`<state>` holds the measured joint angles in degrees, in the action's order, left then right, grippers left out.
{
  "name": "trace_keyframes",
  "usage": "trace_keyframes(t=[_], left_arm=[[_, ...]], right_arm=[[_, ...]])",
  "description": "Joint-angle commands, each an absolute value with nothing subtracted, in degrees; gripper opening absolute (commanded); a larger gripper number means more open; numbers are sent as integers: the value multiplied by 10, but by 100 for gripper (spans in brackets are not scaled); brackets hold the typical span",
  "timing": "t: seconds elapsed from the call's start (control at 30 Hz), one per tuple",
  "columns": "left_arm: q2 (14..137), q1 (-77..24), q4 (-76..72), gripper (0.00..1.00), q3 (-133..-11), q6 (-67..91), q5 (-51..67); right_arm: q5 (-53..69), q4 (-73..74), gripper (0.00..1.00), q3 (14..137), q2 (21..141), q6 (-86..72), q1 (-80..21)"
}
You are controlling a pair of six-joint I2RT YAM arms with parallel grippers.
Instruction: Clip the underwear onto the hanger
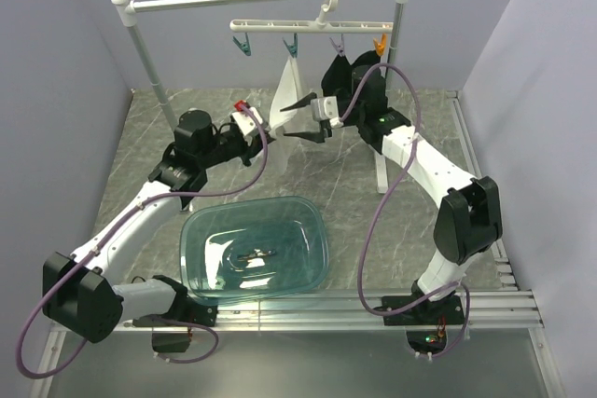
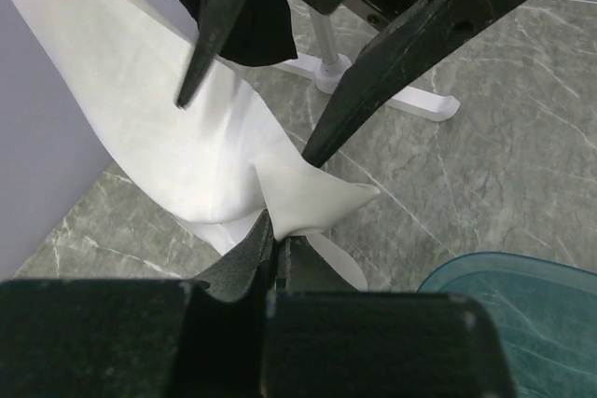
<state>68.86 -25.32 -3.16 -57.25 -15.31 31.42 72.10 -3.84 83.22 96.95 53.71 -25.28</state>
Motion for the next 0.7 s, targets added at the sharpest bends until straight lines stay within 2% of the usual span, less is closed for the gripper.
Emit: trace_keyframes(t=[0.0,0.13,0.47,0.57,0.67], left_arm=[[687,-246,-45,0,-602,-155,331],[690,-235,-52,0,-605,-138,337],[693,-225,-56,0,-598,-150,372],[694,-225,-56,0,-599,-152,377],[693,-225,-61,0,-595,-152,378]], right_arm=[[744,29,62,869,974,596,-262],[748,47,60,874,977,605,-271],[751,-34,55,883,995,520,-282],[751,-57,48,889,998,490,-284],[746,-80,35,889,1003,467,-284]])
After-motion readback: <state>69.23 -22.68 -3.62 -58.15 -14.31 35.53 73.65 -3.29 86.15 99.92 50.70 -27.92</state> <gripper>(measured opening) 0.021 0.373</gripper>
